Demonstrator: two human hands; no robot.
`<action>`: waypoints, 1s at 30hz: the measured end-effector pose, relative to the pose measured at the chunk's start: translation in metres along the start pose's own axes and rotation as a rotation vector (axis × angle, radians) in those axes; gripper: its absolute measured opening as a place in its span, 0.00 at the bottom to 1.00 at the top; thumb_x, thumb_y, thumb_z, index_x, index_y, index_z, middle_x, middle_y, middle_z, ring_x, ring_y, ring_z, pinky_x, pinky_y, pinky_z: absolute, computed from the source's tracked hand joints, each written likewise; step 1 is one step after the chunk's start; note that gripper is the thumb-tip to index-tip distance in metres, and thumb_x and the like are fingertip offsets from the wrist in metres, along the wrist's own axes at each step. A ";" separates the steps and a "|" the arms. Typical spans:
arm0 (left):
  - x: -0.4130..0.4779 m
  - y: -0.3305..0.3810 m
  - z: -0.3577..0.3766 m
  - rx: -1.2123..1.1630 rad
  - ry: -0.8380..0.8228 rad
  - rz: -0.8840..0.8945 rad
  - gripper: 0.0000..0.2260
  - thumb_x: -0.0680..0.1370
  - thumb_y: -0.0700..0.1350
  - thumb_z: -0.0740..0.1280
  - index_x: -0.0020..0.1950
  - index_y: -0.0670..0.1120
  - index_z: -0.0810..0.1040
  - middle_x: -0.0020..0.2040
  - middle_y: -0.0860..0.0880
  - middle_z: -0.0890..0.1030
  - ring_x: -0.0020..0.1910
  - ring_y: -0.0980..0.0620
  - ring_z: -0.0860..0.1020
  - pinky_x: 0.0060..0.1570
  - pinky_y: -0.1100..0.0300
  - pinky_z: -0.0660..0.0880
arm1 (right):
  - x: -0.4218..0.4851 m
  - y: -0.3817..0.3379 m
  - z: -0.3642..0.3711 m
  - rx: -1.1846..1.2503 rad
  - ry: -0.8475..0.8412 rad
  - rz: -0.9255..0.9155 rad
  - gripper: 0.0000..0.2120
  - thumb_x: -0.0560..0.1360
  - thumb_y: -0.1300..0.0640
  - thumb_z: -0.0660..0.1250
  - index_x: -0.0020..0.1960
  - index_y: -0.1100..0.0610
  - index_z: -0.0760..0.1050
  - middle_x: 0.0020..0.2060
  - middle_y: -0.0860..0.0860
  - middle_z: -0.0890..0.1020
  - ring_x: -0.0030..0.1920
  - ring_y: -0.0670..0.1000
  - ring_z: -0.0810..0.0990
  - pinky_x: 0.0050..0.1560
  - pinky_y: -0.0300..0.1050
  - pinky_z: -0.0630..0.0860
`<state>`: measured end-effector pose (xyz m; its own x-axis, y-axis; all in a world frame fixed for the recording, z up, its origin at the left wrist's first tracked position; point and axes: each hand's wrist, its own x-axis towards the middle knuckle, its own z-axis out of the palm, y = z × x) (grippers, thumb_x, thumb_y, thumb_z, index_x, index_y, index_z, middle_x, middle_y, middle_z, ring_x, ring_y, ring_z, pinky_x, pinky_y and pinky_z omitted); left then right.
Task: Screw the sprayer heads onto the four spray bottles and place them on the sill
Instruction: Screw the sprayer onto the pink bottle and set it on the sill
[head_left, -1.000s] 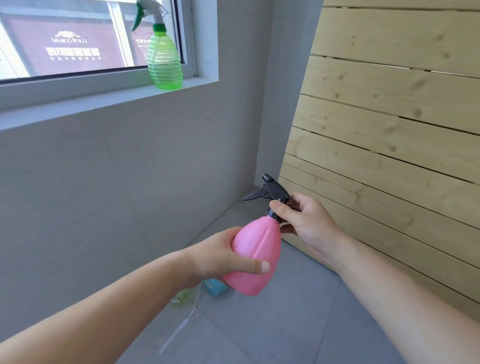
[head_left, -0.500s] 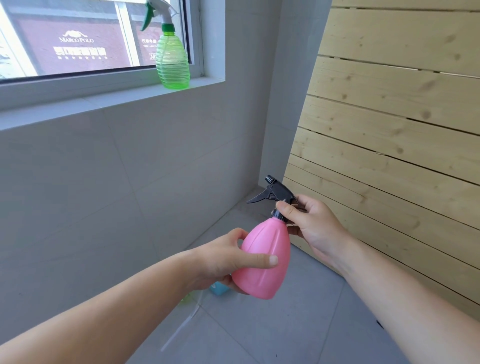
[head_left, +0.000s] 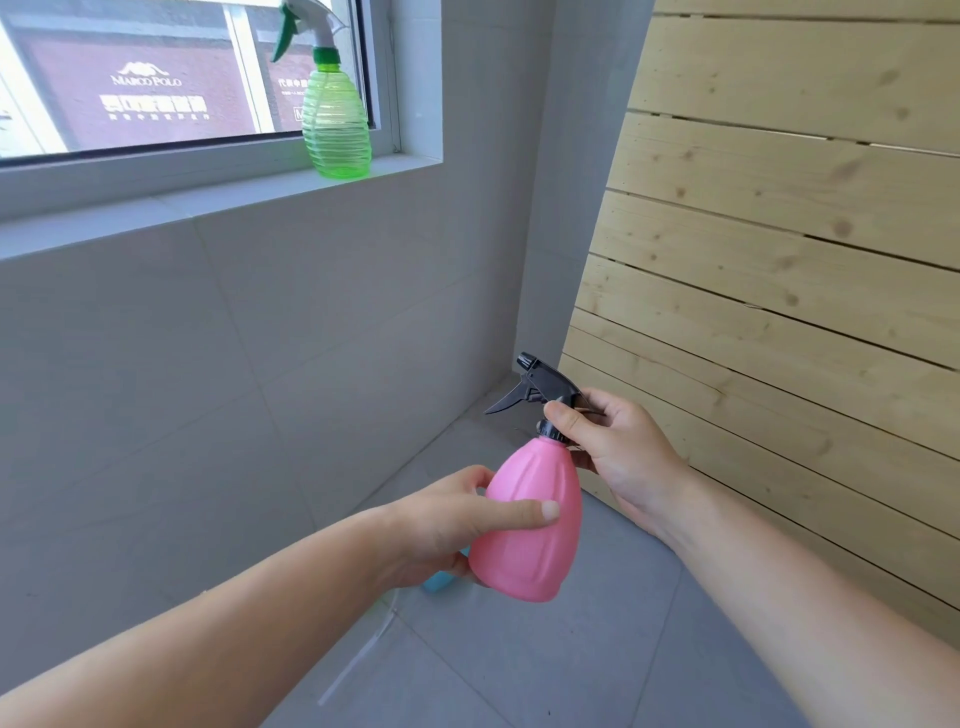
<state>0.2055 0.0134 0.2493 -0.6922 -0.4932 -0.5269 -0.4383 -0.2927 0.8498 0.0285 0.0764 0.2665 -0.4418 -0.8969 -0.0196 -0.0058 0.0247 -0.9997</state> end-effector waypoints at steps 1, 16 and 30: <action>-0.001 0.000 0.000 -0.013 -0.014 -0.005 0.34 0.65 0.58 0.79 0.68 0.49 0.74 0.63 0.48 0.82 0.58 0.48 0.84 0.47 0.52 0.84 | 0.000 -0.001 0.001 0.000 -0.006 -0.004 0.03 0.77 0.57 0.70 0.47 0.54 0.82 0.40 0.52 0.83 0.40 0.50 0.80 0.41 0.43 0.77; -0.003 0.002 0.008 -0.104 -0.078 -0.009 0.29 0.71 0.59 0.71 0.70 0.50 0.76 0.64 0.47 0.82 0.56 0.48 0.83 0.37 0.58 0.81 | -0.001 -0.003 0.002 0.011 -0.025 -0.016 0.05 0.77 0.56 0.70 0.43 0.52 0.84 0.38 0.51 0.82 0.39 0.49 0.78 0.42 0.45 0.74; -0.003 0.004 0.013 -0.129 -0.065 -0.026 0.27 0.71 0.59 0.68 0.69 0.52 0.77 0.66 0.46 0.81 0.57 0.47 0.83 0.38 0.57 0.81 | 0.001 -0.002 0.000 0.022 0.018 0.001 0.05 0.76 0.55 0.72 0.42 0.51 0.84 0.34 0.48 0.81 0.37 0.50 0.76 0.41 0.44 0.71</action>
<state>0.1984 0.0239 0.2544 -0.7187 -0.4312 -0.5454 -0.3824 -0.4099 0.8281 0.0278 0.0760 0.2688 -0.4582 -0.8886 -0.0208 0.0147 0.0158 -0.9998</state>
